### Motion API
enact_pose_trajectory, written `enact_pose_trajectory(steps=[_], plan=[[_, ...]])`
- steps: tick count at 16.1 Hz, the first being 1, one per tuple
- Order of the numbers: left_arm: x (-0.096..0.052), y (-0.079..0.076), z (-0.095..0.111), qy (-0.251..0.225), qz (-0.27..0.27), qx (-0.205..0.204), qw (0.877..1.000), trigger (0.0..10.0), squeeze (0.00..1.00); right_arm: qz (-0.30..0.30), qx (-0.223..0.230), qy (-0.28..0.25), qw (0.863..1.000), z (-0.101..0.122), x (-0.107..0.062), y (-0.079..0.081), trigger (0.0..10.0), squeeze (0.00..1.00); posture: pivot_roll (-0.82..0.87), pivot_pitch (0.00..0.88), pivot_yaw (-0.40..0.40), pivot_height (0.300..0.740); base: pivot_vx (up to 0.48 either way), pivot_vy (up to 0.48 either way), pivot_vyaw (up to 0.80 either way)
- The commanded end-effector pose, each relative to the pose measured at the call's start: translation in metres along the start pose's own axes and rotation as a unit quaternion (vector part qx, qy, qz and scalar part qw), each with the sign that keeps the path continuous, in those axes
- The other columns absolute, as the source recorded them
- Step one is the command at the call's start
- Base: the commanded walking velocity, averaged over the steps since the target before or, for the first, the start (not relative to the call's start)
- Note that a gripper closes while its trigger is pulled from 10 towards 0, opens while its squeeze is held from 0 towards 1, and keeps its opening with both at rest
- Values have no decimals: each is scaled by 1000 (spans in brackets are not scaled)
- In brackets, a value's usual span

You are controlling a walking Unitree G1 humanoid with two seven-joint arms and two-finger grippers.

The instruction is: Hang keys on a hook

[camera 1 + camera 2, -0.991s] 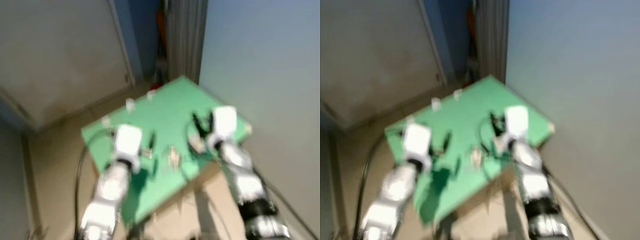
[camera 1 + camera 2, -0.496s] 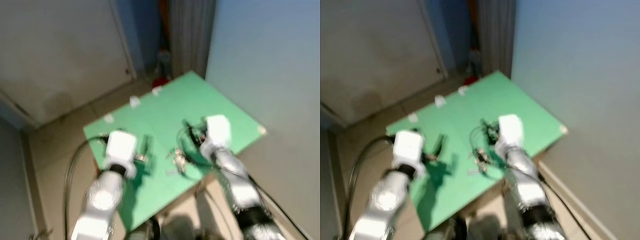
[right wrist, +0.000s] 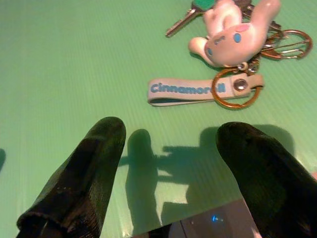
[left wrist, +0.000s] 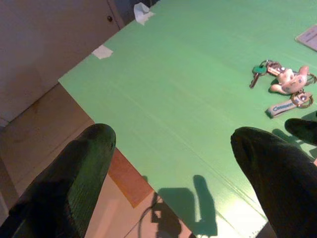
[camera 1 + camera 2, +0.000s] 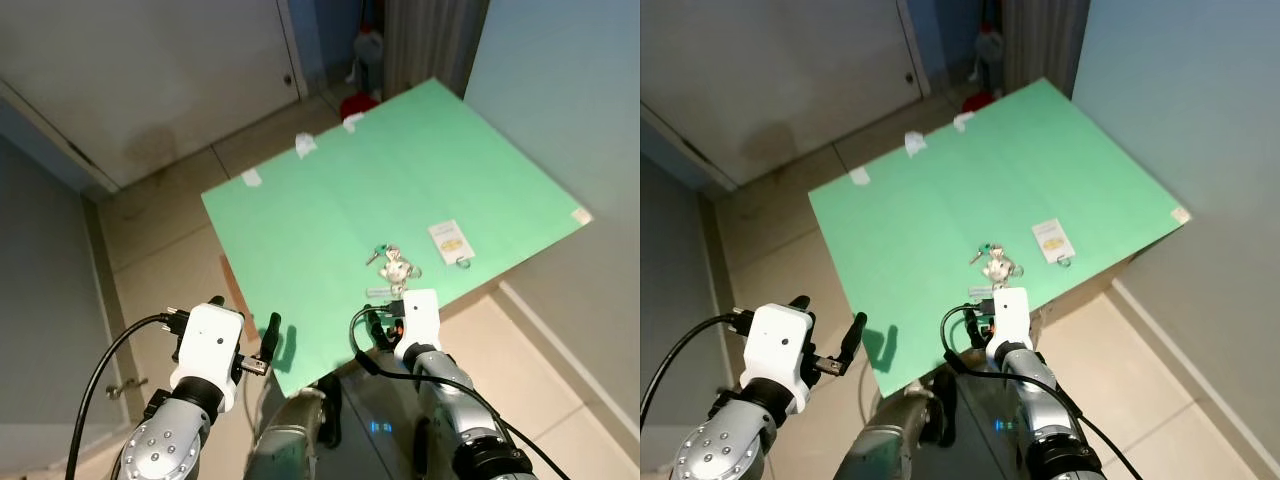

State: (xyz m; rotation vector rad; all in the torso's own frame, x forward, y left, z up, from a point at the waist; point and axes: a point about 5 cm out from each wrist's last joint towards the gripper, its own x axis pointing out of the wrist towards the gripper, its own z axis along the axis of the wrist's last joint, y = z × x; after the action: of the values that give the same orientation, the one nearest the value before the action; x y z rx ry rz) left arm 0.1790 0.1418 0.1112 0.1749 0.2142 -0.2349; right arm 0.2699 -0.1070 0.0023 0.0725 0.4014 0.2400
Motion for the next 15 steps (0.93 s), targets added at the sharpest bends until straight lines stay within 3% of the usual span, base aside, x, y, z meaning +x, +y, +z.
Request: enact_pose_trajectory(steps=[1,4,7,9,10,11,12,13,15], plan=[[-6,2,1,6,2,3,1000,10000,0,17,-5,-1,1000,-2,1,9,10000,1000,160,369,193,740,0,0,0],[-9,2,3,1,8,-7,1000,10000,0,19,-36,-25,999,5,4,10,10000,1000,156,374,163,740,0,0,0],[-16,-12,12,-17,-42,0,999,10000,0,-2,-54,-50,997,16,9,3,10000,1000,160,377,145,740,0,0,0],[-18,-14,7,0,-53,-47,997,10000,0,-5,-57,-53,997,19,13,2,10000,1000,165,379,143,740,0,0,0],[-20,-18,-10,56,-60,-72,994,10000,0,-5,-60,-54,997,21,14,3,10000,1000,171,383,146,740,0,0,0],[-23,-25,-16,76,-79,-99,989,10000,0,-7,-66,-54,996,22,16,5,10000,1000,161,388,150,740,0,0,0],[-24,-32,-15,73,-102,-108,986,10000,0,-3,-72,-55,996,24,19,8,10000,906,158,390,154,740,0,0,0],[-25,-37,-13,71,-115,-102,986,10000,0,0,-74,-54,996,26,21,11,10000,0,158,394,156,740,0,0,0],[-24,-41,-7,59,-120,-105,985,10000,0,1,-71,-58,996,32,25,14,10000,0,164,398,162,740,0,0,0]])
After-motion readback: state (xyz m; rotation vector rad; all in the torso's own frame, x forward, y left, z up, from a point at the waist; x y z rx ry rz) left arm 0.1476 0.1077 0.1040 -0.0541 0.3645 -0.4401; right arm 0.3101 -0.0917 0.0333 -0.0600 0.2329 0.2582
